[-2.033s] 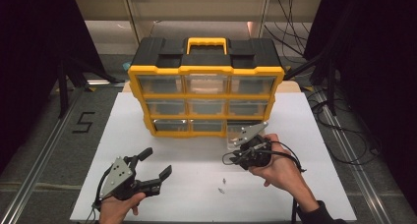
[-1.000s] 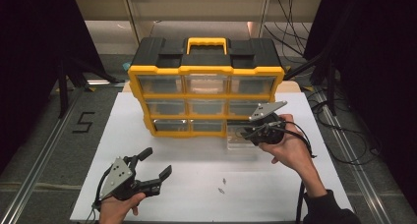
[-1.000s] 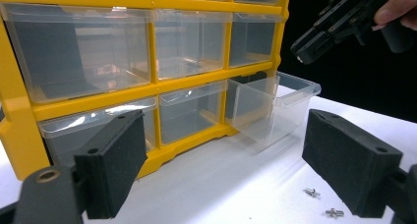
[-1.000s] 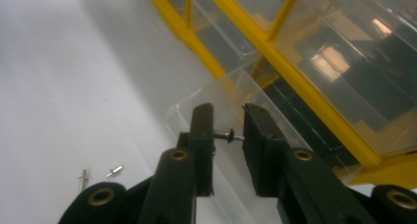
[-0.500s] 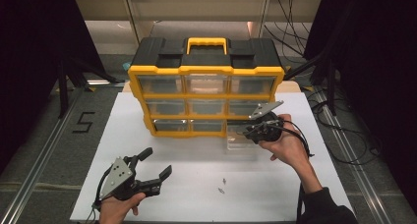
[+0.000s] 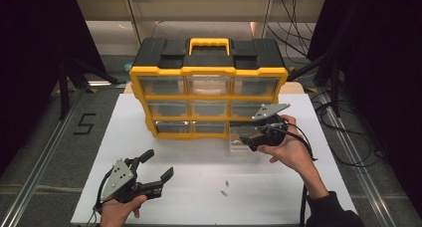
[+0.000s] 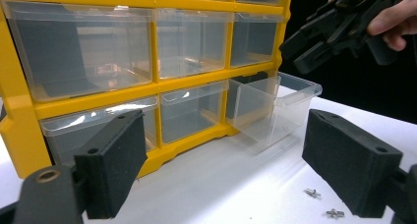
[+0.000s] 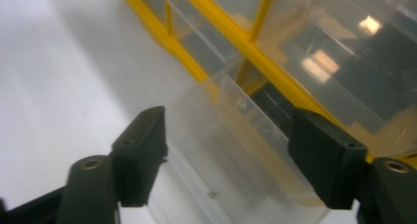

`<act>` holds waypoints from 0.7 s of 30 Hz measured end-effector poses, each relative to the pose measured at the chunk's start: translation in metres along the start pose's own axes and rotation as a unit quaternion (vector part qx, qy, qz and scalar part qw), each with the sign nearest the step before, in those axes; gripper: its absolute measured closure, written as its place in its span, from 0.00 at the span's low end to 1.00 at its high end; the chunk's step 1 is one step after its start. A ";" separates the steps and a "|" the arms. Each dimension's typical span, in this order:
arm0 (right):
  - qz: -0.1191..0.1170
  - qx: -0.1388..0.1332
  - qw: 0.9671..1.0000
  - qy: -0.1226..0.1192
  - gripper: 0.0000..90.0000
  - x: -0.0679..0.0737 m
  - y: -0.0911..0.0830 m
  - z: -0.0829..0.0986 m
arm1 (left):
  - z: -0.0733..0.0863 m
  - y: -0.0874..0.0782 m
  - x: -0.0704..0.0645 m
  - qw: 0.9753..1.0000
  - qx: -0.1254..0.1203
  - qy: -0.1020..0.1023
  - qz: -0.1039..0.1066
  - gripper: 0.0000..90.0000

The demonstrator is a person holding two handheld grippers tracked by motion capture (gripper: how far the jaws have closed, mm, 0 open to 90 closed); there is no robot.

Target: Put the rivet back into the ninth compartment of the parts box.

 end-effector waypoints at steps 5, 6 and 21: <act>-0.015 -0.005 1.000 -0.023 0.33 0.017 -0.007 -0.005 | 0.000 0.000 0.000 1.000 0.000 0.002 0.000 0.18; -0.020 -0.006 0.999 -0.028 0.33 0.021 -0.008 -0.006 | 0.000 0.000 0.000 1.000 0.000 0.001 0.000 0.18; -0.058 0.017 0.995 -0.078 0.32 0.066 -0.006 -0.006 | -0.001 -0.001 -0.001 1.000 -0.001 0.000 0.001 0.18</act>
Point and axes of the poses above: each handheld gripper's, and its own axes: y roughly forward along the jaws, z roughly out of its underside, x roughly to its left, the point moved 4 cm from there along y, roughly forward along the jaws, and after that the axes turned 4 degrees about z, right-handed, at the moved point
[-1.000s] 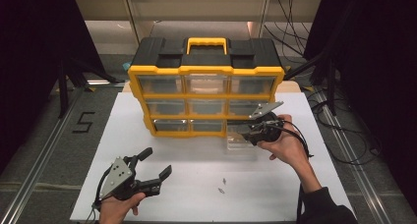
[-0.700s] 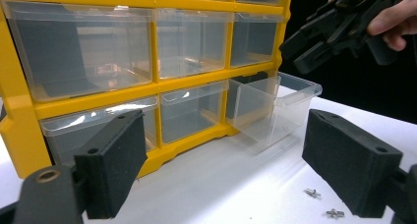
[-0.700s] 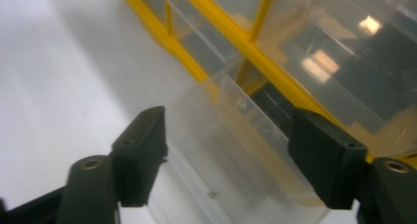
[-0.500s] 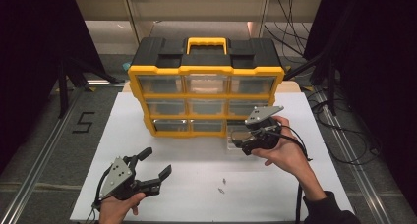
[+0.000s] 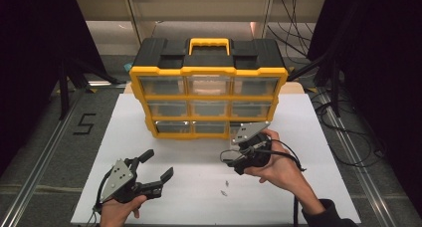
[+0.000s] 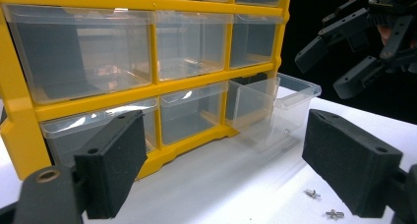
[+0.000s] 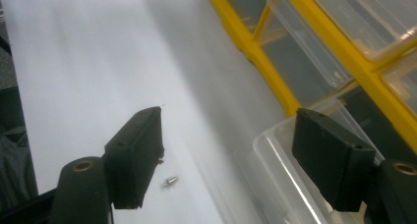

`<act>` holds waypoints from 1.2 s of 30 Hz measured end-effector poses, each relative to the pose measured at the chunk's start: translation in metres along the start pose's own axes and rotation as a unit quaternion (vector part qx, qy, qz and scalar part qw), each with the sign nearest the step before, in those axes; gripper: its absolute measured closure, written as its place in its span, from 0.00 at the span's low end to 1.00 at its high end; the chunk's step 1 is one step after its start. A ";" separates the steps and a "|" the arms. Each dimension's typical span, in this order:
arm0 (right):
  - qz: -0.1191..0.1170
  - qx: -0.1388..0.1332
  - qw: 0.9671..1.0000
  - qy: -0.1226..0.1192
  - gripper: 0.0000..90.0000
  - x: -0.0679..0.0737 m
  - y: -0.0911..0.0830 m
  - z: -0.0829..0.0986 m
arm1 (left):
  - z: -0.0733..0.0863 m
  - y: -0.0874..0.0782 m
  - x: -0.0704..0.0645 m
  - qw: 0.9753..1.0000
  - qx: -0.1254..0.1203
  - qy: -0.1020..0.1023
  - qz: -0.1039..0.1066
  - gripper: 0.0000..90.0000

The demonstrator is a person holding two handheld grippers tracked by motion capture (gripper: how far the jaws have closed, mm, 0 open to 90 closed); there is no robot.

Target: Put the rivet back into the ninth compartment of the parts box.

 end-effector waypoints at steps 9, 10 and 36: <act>-0.013 0.018 1.000 -0.017 0.31 0.016 0.011 0.004 | 0.000 0.000 0.000 1.000 0.000 0.000 -0.001 0.18; -0.013 0.021 1.000 -0.019 0.31 0.017 0.013 0.004 | 0.000 0.000 0.000 1.000 0.000 0.000 0.000 0.18; -0.052 0.101 0.993 -0.029 0.37 0.030 0.051 0.032 | -0.001 -0.001 0.000 1.000 -0.002 0.002 0.000 0.18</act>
Point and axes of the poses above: each handheld gripper's, and its own axes: y roughly forward along the jaws, z roughly out of its underside, x roughly to its left, the point moved 4 cm from there along y, roughly forward along the jaws, and after that the axes turned 4 degrees about z, right-handed, at the moved point
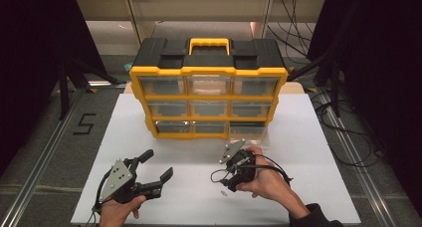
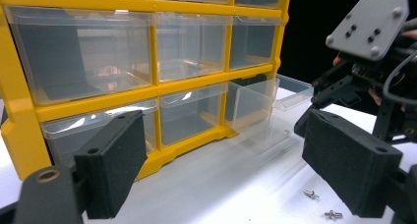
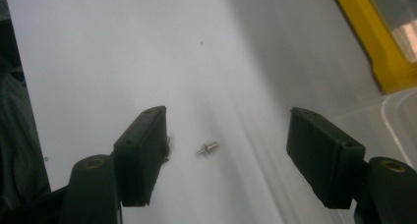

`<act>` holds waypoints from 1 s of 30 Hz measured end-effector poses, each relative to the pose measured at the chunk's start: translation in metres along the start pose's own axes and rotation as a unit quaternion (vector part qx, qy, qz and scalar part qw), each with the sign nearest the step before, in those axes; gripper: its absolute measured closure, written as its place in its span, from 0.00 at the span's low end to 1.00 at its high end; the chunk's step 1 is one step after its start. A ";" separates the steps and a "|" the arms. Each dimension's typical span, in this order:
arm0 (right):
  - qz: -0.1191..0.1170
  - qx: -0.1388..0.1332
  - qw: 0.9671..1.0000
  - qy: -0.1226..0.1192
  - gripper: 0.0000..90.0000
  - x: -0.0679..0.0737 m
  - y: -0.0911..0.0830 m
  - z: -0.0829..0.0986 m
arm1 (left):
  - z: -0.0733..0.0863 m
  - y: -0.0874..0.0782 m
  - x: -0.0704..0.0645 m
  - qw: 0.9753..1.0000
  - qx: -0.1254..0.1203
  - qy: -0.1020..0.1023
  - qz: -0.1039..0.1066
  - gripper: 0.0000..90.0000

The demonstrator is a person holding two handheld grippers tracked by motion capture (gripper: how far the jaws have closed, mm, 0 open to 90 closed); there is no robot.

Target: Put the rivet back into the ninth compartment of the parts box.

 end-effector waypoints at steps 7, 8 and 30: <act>-0.011 0.029 0.999 0.010 0.41 0.003 0.012 0.007 | 0.000 0.000 0.000 1.000 0.000 0.000 0.000 0.18; -0.013 0.033 0.999 0.013 0.42 0.003 0.014 0.007 | 0.000 0.000 0.000 1.000 0.000 0.000 0.000 0.18; -0.020 0.086 0.996 0.030 0.60 0.005 0.039 0.014 | 0.001 0.001 0.000 1.000 0.003 -0.004 0.000 0.18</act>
Point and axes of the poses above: each handheld gripper's, and its own axes: y roughly forward along the jaws, z roughly out of its underside, x roughly to its left, the point moved 4 cm from there along y, roughly forward along the jaws, and after that the axes turned 4 degrees about z, right-handed, at the moved point
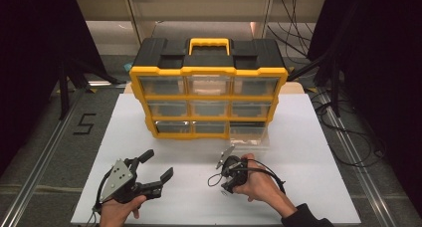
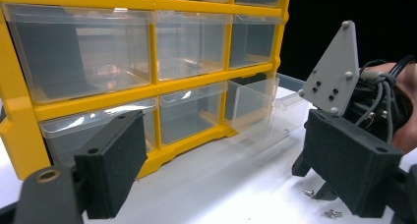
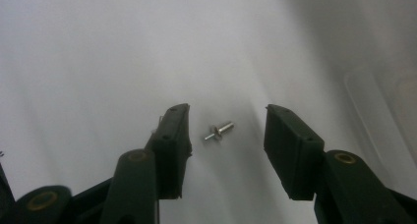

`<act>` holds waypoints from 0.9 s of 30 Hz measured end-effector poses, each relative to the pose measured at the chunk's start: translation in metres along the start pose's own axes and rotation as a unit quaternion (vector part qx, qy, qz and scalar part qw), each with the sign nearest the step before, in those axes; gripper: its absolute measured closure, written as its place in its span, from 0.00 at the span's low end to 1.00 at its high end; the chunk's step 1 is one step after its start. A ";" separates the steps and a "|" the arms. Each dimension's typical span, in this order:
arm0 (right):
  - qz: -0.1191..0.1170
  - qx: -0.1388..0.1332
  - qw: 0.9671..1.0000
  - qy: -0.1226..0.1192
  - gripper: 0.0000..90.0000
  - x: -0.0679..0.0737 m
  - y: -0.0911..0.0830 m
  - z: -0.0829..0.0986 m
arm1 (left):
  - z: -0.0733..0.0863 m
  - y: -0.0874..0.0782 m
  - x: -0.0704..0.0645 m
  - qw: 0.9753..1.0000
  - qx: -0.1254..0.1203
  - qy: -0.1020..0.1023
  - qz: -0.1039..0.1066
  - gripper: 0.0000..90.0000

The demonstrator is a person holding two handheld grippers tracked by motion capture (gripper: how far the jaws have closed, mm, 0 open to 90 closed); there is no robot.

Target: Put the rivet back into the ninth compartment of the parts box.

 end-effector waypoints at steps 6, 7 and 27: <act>-0.003 0.025 1.000 0.000 0.72 -0.002 0.005 0.000 | 0.000 0.000 0.000 1.000 0.000 0.001 0.000 0.18; -0.007 0.024 1.000 0.003 0.75 -0.002 0.005 0.000 | 0.000 0.000 0.000 1.000 0.000 0.001 0.000 0.18; 0.001 0.008 1.000 -0.005 0.93 -0.006 -0.001 -0.001 | 0.000 0.000 0.000 1.000 -0.001 0.002 0.000 0.18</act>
Point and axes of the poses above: each handheld gripper's, and its own axes: y roughly forward along the jaws, z roughly out of its underside, x roughly to its left, the point moved 4 cm from there along y, roughly forward along the jaws, and after that the axes turned 4 degrees about z, right-handed, at the moved point
